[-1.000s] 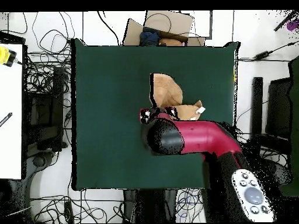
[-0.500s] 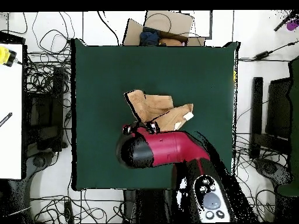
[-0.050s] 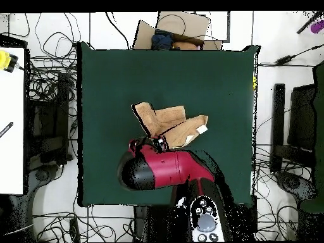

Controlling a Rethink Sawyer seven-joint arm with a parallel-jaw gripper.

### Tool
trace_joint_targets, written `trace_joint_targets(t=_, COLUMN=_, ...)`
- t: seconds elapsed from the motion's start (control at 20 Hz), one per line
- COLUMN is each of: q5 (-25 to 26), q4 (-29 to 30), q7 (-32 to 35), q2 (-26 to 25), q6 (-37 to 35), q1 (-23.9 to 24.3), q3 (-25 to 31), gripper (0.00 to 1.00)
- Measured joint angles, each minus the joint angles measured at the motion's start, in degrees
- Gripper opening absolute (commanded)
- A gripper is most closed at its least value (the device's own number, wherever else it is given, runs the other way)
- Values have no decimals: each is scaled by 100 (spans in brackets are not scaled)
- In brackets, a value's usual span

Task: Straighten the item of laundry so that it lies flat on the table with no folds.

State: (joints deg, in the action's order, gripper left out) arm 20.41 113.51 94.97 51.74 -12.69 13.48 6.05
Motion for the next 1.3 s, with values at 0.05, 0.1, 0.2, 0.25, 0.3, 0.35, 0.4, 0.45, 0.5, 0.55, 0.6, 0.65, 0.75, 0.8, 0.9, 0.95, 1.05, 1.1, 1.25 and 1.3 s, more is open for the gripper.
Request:
trace_joint_targets(t=0.05, q5=-2, q4=0, q7=0, q2=-36, q6=101, q1=-26, q3=-54, gripper=0)
trace_joint_targets(t=0.1, q5=-5, q4=-1, q7=0, q2=-83, q6=216, q1=-48, q3=-112, gripper=0)
trace_joint_targets(t=0.2, q5=-19, q4=0, q7=0, q2=-161, q6=391, q1=-77, q3=-209, gripper=0)
trace_joint_targets(t=0.25, q5=-41, q4=-1, q7=0, q2=-253, q6=568, q1=-106, q3=-314, gripper=0)
trace_joint_targets(t=0.3, q5=-47, q4=-1, q7=0, q2=-287, q6=623, q1=-117, q3=-349, gripper=0)
trace_joint_targets(t=0.35, q5=-54, q4=-1, q7=0, q2=-344, q6=710, q1=-133, q3=-396, gripper=0)
trace_joint_targets(t=0.4, q5=-61, q4=-3, q7=0, q2=-407, q6=797, q1=-148, q3=-435, gripper=0)
trace_joint_targets(t=0.45, q5=-62, q4=-2, q7=0, q2=-468, q6=880, q1=-164, q3=-477, gripper=0)
trace_joint_targets(t=0.5, q5=-63, q4=-3, q7=0, q2=-543, q6=980, q1=-183, q3=-534, gripper=0)
trace_joint_targets(t=0.55, q5=-62, q4=-1, q7=0, q2=-593, q6=1046, q1=-194, q3=-567, gripper=0)
trace_joint_targets(t=0.6, q5=-63, q4=-2, q7=0, q2=-644, q6=1111, q1=-204, q3=-600, gripper=0)
trace_joint_targets(t=0.65, q5=-68, q4=0, q7=0, q2=-715, q6=1200, q1=-219, q3=-650, gripper=0)
trace_joint_targets(t=0.75, q5=-77, q4=2, q7=0, q2=-815, q6=1326, q1=-254, q3=-736, gripper=0)
trace_joint_targets(t=0.8, q5=-87, q4=2, q7=0, q2=-855, q6=1365, q1=-277, q3=-770, gripper=0)
trace_joint_targets(t=0.9, q5=-105, q4=3, q7=0, q2=-935, q6=1442, q1=-324, q3=-839, gripper=100)
trace_joint_targets(t=0.95, q5=-124, q4=4, q7=0, q2=-969, q6=1458, q1=-354, q3=-886, gripper=100)
trace_joint_targets(t=1.05, q5=-149, q4=4, q7=0, q2=-997, q6=1458, q1=-381, q3=-931, gripper=100)
trace_joint_targets(t=1.1, q5=-168, q4=5, q7=0, q2=-1009, q6=1458, q1=-396, q3=-958, gripper=100)
trace_joint_targets(t=1.25, q5=-209, q4=4, q7=0, q2=-1015, q6=1458, q1=-411, q3=-1012, gripper=100)
trace_joint_targets(t=1.3, q5=-221, q4=5, q7=0, q2=-1015, q6=1458, q1=-414, q3=-1025, gripper=100)
